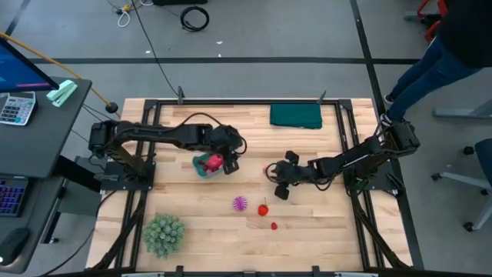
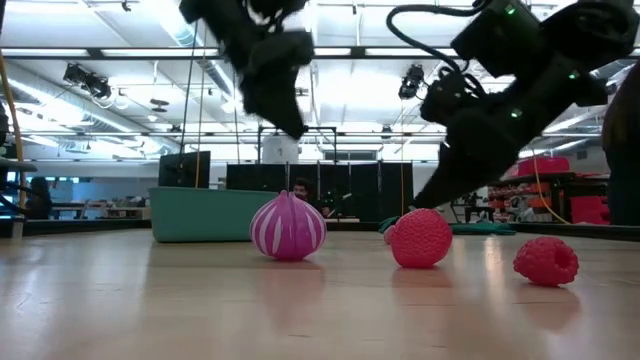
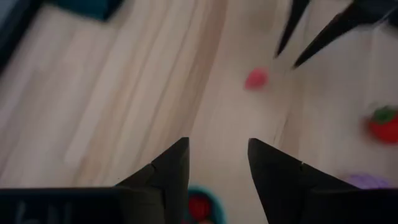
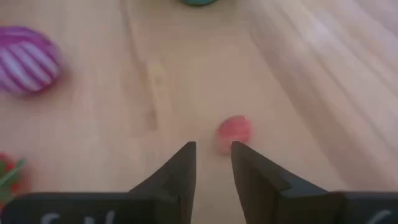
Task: Pick and placing Produce into tupperware
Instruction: Put the pink peach into the blue bin, then put the violet onion into the blue bin
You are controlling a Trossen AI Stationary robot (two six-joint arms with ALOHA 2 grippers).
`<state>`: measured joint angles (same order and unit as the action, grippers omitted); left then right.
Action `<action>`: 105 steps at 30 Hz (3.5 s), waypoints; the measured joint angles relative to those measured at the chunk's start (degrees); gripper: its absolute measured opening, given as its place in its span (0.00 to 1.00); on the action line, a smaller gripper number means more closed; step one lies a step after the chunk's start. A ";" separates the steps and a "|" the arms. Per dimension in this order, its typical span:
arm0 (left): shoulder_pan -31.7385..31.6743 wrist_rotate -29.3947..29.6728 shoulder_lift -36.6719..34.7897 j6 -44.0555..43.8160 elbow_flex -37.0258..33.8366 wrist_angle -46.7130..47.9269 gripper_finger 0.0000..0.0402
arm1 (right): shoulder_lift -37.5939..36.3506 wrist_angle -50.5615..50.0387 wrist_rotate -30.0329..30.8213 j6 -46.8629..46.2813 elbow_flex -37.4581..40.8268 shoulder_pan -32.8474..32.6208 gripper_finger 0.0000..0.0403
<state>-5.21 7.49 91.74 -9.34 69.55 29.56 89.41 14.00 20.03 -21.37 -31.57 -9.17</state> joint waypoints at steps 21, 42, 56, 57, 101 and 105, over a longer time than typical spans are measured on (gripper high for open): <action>0.94 0.00 -0.02 4.67 11.79 2.63 0.37 | 7.14 7.27 -4.57 0.16 0.00 5.42 0.49; 1.59 -0.02 -1.34 6.70 12.71 4.03 0.30 | 16.34 8.75 0.16 -2.97 -4.87 6.30 0.34; 1.53 0.05 -18.88 6.55 12.76 8.92 0.17 | 12.61 10.52 -1.51 -2.96 -5.04 6.34 0.15; 1.55 0.34 -20.10 6.55 12.76 8.74 0.16 | 12.59 11.99 -1.49 -2.05 -5.89 6.40 0.15; 1.73 3.45 -26.61 3.95 12.45 20.25 0.10 | 30.66 -21.15 -11.96 17.89 -55.13 12.37 0.36; 1.73 3.45 -26.02 3.95 12.43 20.28 0.09 | 25.69 -29.18 -12.05 17.49 -55.15 11.35 0.36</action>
<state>-3.49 10.94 65.72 -5.39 81.97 49.83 115.09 -15.18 7.99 -3.88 -86.72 2.19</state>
